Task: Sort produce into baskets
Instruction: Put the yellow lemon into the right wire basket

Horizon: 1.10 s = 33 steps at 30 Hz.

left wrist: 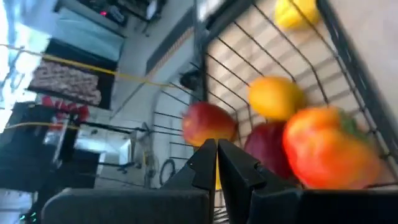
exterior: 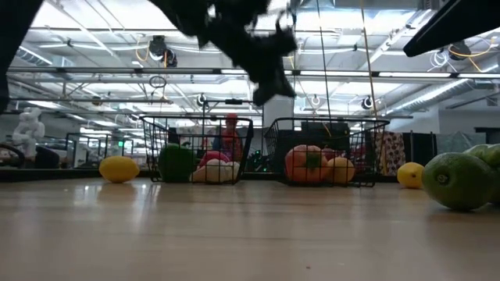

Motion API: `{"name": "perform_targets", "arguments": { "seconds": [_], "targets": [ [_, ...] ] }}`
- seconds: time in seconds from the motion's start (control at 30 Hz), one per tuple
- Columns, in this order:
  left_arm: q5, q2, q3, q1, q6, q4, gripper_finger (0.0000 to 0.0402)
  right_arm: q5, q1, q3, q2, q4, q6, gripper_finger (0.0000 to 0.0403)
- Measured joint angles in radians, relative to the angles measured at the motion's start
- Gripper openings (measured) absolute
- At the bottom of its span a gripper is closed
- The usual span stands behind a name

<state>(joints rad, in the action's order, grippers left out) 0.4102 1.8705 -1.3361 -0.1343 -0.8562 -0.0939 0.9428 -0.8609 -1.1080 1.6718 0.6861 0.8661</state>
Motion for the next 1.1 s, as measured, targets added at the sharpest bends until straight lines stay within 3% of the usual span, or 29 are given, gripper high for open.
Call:
{"name": "perform_targets", "arguments": {
  "seconds": [0.17, 0.27, 0.37, 0.53, 0.87, 1.1],
  "targets": [
    [0.019, -0.112, -0.002, 0.074, 0.052, 0.049, 0.0025, 0.004, 0.013, 0.000, 0.000, 0.068, 0.062, 0.0178],
    [0.076, -0.203, -0.002, 0.122, 0.166, 0.222, 0.0025, 0.002, 0.016, 0.000, 0.000, 0.092, 0.104, 0.0178],
    [0.117, -0.298, -0.003, 0.162, 0.395, 0.496, 0.0025, 0.000, 0.015, 0.001, 0.000, 0.107, 0.140, 0.0178],
    [0.088, -0.431, 0.049, 0.210, 0.821, 0.885, 0.0019, 0.006, 0.015, 0.018, 0.000, 0.095, 0.143, 0.0178],
    [0.165, -0.627, 0.400, 0.356, 1.326, 0.956, 0.0009, 0.036, 0.022, 0.077, 0.000, -0.029, 0.038, 0.0178],
    [0.127, -0.680, 0.547, 0.420, 1.595, 1.035, 0.0028, 0.129, 0.026, 0.077, 0.000, -0.090, -0.107, 0.0178]
  ]
}}
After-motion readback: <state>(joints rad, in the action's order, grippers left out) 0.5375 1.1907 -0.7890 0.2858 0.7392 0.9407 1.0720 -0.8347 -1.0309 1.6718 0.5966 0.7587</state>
